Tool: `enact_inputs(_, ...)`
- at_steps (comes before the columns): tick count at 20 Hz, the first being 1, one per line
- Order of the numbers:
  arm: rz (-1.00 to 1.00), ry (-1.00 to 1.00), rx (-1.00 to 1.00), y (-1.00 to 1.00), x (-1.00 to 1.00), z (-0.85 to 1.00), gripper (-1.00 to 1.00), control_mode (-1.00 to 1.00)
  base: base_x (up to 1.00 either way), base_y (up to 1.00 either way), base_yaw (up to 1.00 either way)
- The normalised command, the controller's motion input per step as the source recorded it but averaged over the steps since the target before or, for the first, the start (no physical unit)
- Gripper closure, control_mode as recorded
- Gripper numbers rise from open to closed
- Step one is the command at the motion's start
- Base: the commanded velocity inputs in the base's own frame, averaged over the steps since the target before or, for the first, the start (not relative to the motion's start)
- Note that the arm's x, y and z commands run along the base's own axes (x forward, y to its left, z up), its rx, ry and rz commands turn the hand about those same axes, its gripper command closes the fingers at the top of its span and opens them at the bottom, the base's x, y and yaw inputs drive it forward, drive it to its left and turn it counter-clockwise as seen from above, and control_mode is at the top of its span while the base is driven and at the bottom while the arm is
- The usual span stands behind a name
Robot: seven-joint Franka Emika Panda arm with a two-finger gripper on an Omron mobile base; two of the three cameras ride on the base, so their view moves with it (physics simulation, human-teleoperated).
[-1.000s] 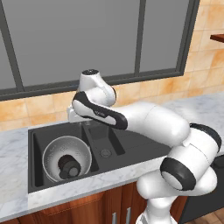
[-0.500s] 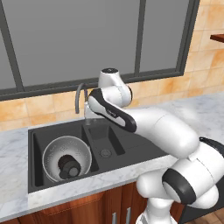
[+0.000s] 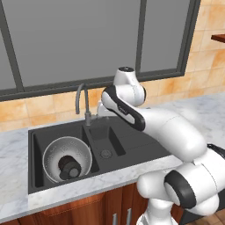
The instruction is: Pick the colander and jug and place them in the sink. Then turn on the water.
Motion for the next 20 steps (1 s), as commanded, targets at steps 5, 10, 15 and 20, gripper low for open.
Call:
enact_inputs(5, 0.04, -0.04, 0.06, -0.4, 0.17, 0.0, -1.0, -1.0, 0.0, 0.0, 0.0)
enact_inputs(10, 0.0, -0.02, 0.02, -0.07, 0.14, 0.0, -1.0, -1.0, 0.0, 0.0, 0.0)
enact_inputs(15, 0.0, -0.02, 0.02, -0.12, 0.09, 0.0, -1.0, -1.0, 0.0, 0.0, 0.0)
enact_inputs(20, 0.0, -0.19, 0.04, -0.1, 0.04, 0.0, -1.0, -1.0, 0.0, 0.0, 0.0)
